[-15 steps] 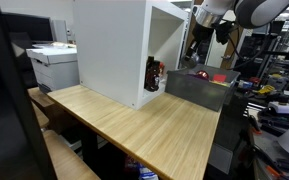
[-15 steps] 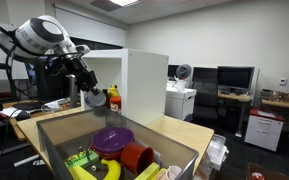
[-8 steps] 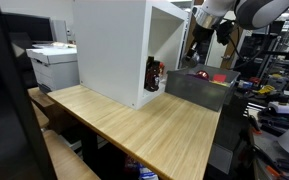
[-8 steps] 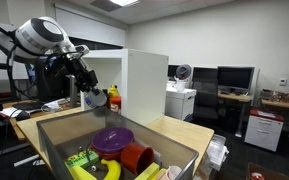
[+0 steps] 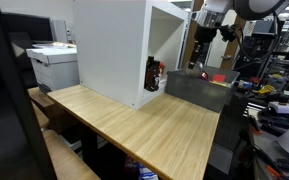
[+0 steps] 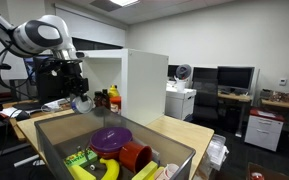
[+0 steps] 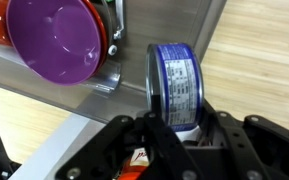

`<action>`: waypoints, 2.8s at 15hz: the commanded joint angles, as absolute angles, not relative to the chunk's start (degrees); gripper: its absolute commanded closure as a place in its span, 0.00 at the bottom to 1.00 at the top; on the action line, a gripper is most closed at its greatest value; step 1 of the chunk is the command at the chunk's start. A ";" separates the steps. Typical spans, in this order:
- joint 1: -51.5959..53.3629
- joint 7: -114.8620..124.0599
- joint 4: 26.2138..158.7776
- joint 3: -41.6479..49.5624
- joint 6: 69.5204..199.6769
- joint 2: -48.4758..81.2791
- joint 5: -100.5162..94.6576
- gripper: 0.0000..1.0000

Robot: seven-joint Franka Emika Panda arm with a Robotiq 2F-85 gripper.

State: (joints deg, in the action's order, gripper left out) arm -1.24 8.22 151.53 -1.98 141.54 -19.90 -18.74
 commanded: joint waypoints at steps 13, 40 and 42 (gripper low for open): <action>1.47 -0.83 147.92 1.14 130.77 -24.13 -1.19 0.88; 2.16 -6.37 146.57 2.71 137.17 -11.76 5.58 0.88; 1.32 -6.10 146.60 2.92 137.73 -11.03 4.83 0.88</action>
State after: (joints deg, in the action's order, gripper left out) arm 2.94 -4.76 146.86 2.80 136.28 -12.37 6.09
